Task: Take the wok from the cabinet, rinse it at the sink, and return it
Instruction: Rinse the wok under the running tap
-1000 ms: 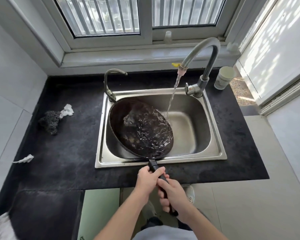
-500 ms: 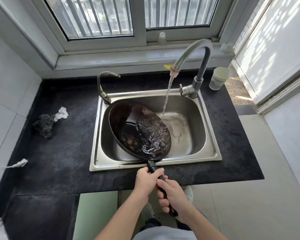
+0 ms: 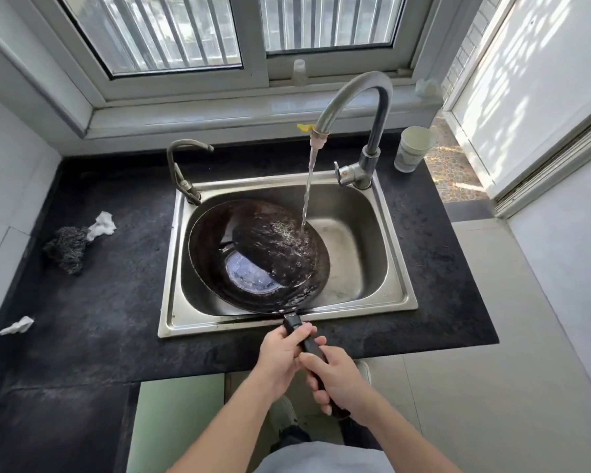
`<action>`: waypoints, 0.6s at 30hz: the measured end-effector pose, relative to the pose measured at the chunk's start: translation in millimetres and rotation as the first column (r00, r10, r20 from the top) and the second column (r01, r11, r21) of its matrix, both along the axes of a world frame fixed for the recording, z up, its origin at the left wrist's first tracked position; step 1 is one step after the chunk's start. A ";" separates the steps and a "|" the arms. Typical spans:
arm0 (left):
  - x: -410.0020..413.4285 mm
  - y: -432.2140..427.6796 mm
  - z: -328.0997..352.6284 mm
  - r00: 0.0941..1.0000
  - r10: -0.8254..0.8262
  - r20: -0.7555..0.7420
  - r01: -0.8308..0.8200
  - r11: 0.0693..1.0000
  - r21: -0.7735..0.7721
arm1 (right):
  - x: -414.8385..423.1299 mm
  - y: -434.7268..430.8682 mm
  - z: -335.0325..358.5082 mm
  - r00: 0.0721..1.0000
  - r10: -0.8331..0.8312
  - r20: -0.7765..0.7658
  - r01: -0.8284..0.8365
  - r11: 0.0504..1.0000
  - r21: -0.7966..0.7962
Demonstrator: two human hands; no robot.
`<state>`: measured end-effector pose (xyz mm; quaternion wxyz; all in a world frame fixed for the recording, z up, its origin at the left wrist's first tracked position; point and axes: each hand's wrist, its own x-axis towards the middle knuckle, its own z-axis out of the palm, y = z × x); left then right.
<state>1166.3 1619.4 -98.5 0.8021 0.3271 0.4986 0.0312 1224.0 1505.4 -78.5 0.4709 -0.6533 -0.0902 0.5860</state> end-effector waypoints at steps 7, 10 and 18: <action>5.5 -7.9 -7.8 0.997 0.072 0.015 -0.072 0.997 -0.001 | 12.1 -2.5 -3.0 0.913 0.194 0.358 -0.148 0.977 -0.154; 7.3 -9.0 -8.7 0.997 0.074 0.017 -0.074 0.997 0.014 | 9.2 6.3 -6.2 0.852 0.269 0.449 -0.130 0.940 -0.316; 14.9 -7.9 -6.3 0.998 0.065 -0.017 -0.065 0.998 0.020 | -2.4 6.3 -9.6 0.731 0.172 0.661 0.030 0.959 -0.282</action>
